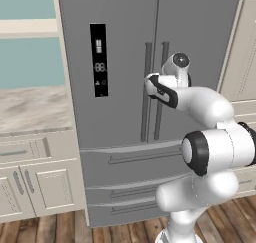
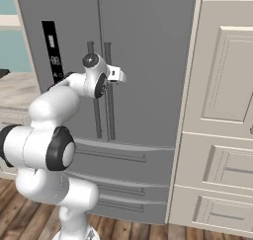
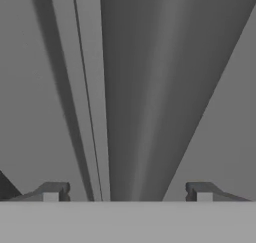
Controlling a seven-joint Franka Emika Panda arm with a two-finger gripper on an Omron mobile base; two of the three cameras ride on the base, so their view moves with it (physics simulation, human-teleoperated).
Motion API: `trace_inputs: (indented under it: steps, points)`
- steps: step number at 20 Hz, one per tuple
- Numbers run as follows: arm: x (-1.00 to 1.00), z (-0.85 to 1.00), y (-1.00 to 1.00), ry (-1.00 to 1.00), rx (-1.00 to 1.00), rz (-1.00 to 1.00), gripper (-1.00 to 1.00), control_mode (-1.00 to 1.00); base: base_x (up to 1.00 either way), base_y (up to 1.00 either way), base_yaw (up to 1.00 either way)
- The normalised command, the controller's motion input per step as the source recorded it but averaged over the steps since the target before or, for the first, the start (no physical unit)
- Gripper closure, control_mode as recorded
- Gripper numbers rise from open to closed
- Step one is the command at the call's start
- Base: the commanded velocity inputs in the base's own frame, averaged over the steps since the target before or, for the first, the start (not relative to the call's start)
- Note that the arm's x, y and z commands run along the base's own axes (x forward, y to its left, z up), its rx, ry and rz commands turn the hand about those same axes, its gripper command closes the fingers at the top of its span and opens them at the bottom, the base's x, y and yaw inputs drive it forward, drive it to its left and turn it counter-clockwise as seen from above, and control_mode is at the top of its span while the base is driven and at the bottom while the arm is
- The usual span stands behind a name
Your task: Open the fridge, grab two sodas, and place both sodas inside the bowl with ice on the dining counter.
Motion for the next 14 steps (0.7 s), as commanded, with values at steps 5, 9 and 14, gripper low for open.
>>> trace_inputs:
  steps: [5, 9, 14]
  points:
    - [0.13, -0.08, 0.00, 0.00, 0.00, 0.03, 1.00, -1.00, 0.00, 0.00, 0.00]
    - [-0.45, 0.02, -0.06, -0.01, 0.00, -0.03, 1.00, -1.00, 0.00, 0.00, 0.00]
    - [-0.87, 0.01, -0.24, 0.00, 0.00, -0.04, 1.00, -1.00, 0.00, 0.00, 0.00]
